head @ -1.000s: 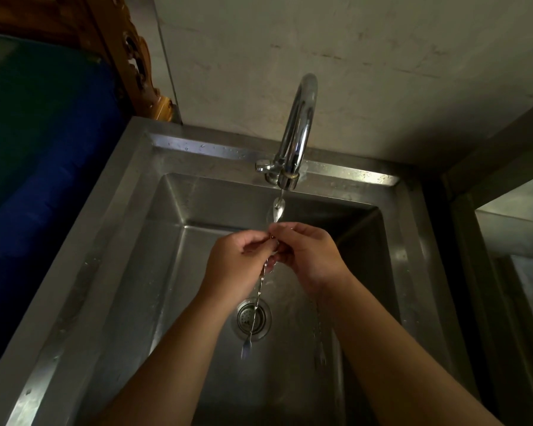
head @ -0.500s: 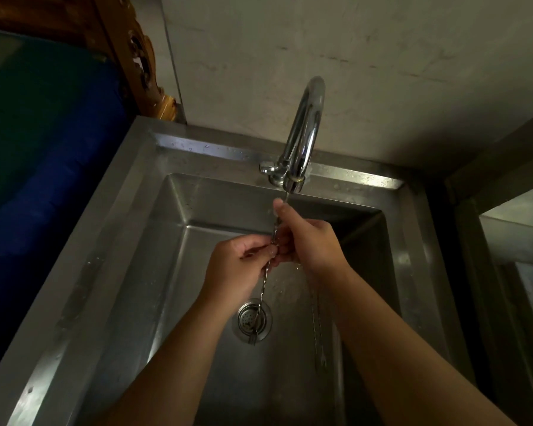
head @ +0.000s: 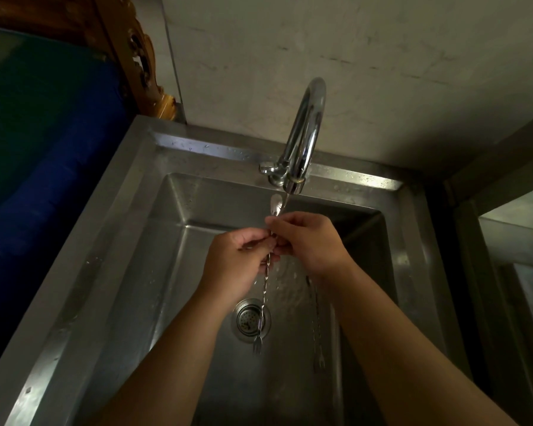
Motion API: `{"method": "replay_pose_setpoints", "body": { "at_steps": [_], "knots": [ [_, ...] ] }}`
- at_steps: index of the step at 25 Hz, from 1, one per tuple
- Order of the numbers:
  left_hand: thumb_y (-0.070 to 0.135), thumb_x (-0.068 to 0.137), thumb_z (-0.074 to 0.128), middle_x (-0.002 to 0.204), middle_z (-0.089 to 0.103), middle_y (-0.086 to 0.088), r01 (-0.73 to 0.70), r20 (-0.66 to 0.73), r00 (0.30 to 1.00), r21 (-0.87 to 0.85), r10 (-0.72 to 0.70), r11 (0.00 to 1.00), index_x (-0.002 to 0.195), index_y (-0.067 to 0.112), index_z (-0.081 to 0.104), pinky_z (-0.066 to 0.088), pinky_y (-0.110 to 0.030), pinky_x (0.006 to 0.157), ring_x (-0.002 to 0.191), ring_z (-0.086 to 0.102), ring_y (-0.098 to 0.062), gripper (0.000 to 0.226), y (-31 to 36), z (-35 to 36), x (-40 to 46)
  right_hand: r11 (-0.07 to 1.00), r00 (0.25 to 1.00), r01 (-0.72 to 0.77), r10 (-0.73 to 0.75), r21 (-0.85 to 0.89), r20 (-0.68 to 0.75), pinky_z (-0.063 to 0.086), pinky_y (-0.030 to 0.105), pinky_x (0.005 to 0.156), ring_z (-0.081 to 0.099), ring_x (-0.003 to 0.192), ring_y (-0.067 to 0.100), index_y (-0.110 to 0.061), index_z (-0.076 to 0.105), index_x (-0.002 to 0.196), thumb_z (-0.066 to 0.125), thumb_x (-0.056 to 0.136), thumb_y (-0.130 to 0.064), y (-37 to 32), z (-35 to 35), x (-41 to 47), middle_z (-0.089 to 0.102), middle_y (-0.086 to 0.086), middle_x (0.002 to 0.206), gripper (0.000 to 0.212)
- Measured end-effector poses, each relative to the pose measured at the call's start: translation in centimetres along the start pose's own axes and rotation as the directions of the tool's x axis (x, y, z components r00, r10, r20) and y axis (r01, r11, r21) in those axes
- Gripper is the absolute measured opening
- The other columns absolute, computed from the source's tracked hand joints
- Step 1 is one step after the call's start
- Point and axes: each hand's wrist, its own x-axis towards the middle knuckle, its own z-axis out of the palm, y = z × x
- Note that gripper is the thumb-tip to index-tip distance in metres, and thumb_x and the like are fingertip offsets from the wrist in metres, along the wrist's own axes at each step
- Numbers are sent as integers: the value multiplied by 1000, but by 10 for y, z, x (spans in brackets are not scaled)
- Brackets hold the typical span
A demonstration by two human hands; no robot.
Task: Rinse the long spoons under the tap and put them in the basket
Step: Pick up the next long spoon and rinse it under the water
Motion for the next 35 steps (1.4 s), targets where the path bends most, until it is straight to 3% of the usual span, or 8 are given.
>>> {"method": "replay_pose_setpoints", "body": {
  "at_steps": [6,11,16,20,23,26,30,35],
  "knots": [
    [7,99,63,83,83,-4,24,63,998,7,-24,1000,79,36,82,66,-37,75,79,81,-21,40,1,2,-2,989,996,-28,17,142,82,56,22,56,66,58,14,-2,76,87,74,89,-9,4,-8,-4,71,9,69,7],
    [9,98,65,90,83,-4,29,104,994,7,-29,1000,90,29,81,66,-35,73,84,80,-18,27,0,3,-8,997,999,15,-17,74,33,59,27,60,68,63,18,1,77,89,79,86,-18,8,-12,-7,73,10,72,19],
    [0,90,73,80,78,0,65,90,994,-34,-62,997,84,35,84,65,-32,68,71,76,-11,37,1,0,-13,999,998,40,-41,9,46,58,25,62,68,63,10,-18,80,84,80,85,-30,16,-15,-7,73,0,72,12],
    [3,91,73,89,75,-2,108,43,993,-65,-106,992,99,24,77,65,-28,65,71,77,-9,23,0,0,-11,996,993,-61,66,58,-97,58,23,59,72,66,13,-28,78,89,73,90,-37,55,-40,-2,74,-3,76,11],
    [3,91,74,92,74,-5,116,33,993,-79,-114,990,105,18,76,65,-28,64,70,76,-10,21,-3,-1,-7,970,934,-213,167,-117,-315,60,24,58,74,71,13,-20,75,104,71,93,-26,113,-67,6,75,2,88,12],
    [2,90,73,88,72,-4,119,15,993,-95,-118,988,107,15,76,64,-27,61,67,73,-11,22,-8,0,-2,867,858,-417,276,-273,-433,63,33,68,72,74,18,-15,76,101,70,93,-27,172,-85,12,74,3,84,15],
    [-1,91,72,89,71,-6,124,23,992,-83,-123,989,101,16,75,65,-29,62,67,72,-14,20,-19,-1,4,738,811,-559,390,-379,-437,42,19,49,65,75,21,-8,73,99,69,91,-20,241,-91,26,63,0,75,14],
    [-2,92,70,85,69,-3,141,19,990,-77,-140,987,99,17,75,63,-24,58,61,69,-8,21,-32,-7,11,645,781,-612,403,-458,-476,55,38,91,66,115,39,-3,64,128,81,85,-29,288,-86,43,68,21,126,53]
  ]
}}
